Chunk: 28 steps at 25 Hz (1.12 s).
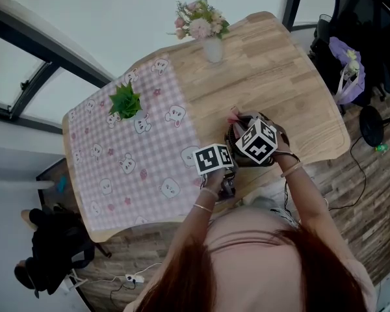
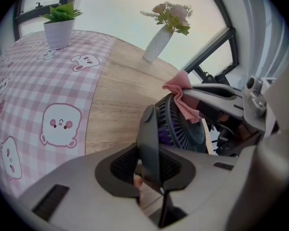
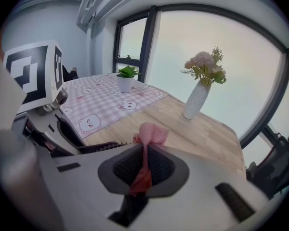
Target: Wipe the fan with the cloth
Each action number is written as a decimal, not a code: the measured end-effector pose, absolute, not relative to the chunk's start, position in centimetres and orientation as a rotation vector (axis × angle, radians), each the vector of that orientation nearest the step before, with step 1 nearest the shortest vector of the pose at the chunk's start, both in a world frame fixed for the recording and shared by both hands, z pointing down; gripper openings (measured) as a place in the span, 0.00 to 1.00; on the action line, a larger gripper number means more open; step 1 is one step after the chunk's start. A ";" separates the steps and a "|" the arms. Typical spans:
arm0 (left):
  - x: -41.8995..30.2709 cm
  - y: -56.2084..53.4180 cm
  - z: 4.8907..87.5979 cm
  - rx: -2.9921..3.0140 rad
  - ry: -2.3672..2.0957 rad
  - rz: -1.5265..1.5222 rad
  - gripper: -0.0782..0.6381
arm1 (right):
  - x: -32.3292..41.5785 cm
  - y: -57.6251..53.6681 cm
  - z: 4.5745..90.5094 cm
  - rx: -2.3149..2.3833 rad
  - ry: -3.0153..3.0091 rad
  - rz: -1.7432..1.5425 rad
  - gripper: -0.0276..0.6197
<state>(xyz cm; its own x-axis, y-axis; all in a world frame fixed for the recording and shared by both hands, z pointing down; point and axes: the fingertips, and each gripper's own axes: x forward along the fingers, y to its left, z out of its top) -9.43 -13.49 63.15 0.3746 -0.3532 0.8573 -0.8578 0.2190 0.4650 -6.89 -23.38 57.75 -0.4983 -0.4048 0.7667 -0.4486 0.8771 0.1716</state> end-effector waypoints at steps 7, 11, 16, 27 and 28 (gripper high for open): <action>-9.4 -13.5 63.2 1.358 -1.210 0.494 0.23 | -5.6 -24.4 57.7 0.675 -2.145 0.082 0.08; -9.4 -13.4 63.2 1.355 -1.210 0.491 0.23 | -4.8 -24.8 57.7 0.706 -2.141 0.094 0.08; -9.4 -13.4 63.2 1.354 -1.211 0.490 0.23 | -3.9 -25.0 57.7 0.732 -2.134 0.108 0.08; -9.3 -13.5 63.2 1.349 -1.215 0.492 0.23 | -2.4 -25.2 57.7 0.778 -2.126 0.131 0.08; -9.3 -13.4 63.2 1.348 -1.217 0.490 0.23 | -2.3 -25.2 57.7 0.782 -2.124 0.129 0.08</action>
<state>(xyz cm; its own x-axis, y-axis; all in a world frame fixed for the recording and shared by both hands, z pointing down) -9.35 -13.45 63.23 0.3647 -0.3573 0.8598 -0.8535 0.2409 0.4621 -2.27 -25.19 57.74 -0.4459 -0.4867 0.7512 -0.5743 0.7993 0.1769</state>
